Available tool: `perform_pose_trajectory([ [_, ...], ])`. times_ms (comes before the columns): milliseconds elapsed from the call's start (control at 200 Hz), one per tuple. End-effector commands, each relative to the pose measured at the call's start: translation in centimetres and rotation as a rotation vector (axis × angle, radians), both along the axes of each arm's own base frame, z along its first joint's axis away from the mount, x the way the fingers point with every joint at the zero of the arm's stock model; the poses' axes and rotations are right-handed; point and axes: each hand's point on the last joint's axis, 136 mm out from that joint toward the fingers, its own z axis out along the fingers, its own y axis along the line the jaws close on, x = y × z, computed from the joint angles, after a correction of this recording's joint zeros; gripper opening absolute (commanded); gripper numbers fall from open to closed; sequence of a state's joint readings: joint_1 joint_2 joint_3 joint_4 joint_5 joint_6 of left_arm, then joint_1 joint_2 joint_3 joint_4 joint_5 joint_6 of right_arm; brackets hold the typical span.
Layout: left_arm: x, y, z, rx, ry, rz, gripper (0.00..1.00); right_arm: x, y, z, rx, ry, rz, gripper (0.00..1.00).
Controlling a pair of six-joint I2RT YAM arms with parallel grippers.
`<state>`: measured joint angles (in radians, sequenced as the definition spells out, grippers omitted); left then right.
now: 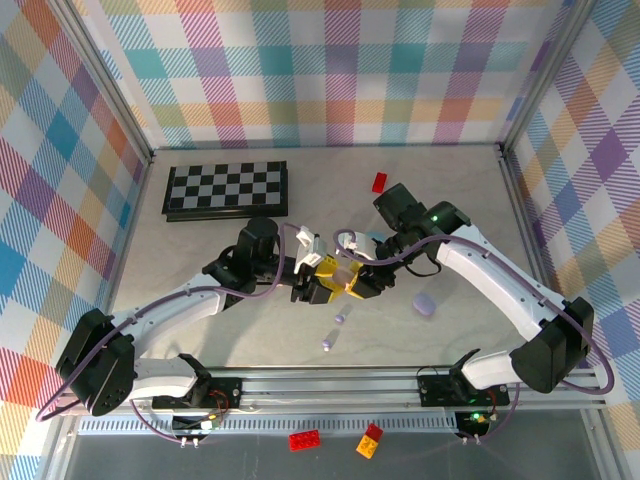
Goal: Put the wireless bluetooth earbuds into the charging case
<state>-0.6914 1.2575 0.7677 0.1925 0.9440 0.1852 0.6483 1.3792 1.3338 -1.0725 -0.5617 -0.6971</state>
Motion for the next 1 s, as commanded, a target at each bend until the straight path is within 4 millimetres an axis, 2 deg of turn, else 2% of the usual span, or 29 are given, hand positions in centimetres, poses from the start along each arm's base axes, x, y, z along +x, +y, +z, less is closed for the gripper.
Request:
perform_pose_trajectory([
  [0,-1.3,-0.49,0.91,-0.015,-0.007,-0.075,0.5,0.08,0.52,0.83,0.025,-0.017,0.03,0.34],
  [480,-1.42,-0.8,1.15,-0.01,-0.012,-0.085,0.49,0.39,0.95,0.97,0.034,-0.011,0.029,0.33],
  [740,-1.38,-0.95,1.16,-0.016,-0.008,-0.092,0.42,0.44,1.08,1.02,0.038,-0.007,0.03,0.33],
  [815,-1.44,-0.99,1.07,-0.017,-0.006,-0.097,0.36,0.47,1.03,0.95,0.035,-0.011,0.029,0.33],
  [910,-1.34,-0.94,0.89,-0.018,-0.017,-0.088,0.34,0.54,0.87,0.9,0.031,-0.025,0.023,0.37],
  [995,-1.22,-0.91,0.65,-0.015,-0.024,-0.079,0.33,0.74,0.58,0.71,0.023,-0.039,0.005,0.5],
])
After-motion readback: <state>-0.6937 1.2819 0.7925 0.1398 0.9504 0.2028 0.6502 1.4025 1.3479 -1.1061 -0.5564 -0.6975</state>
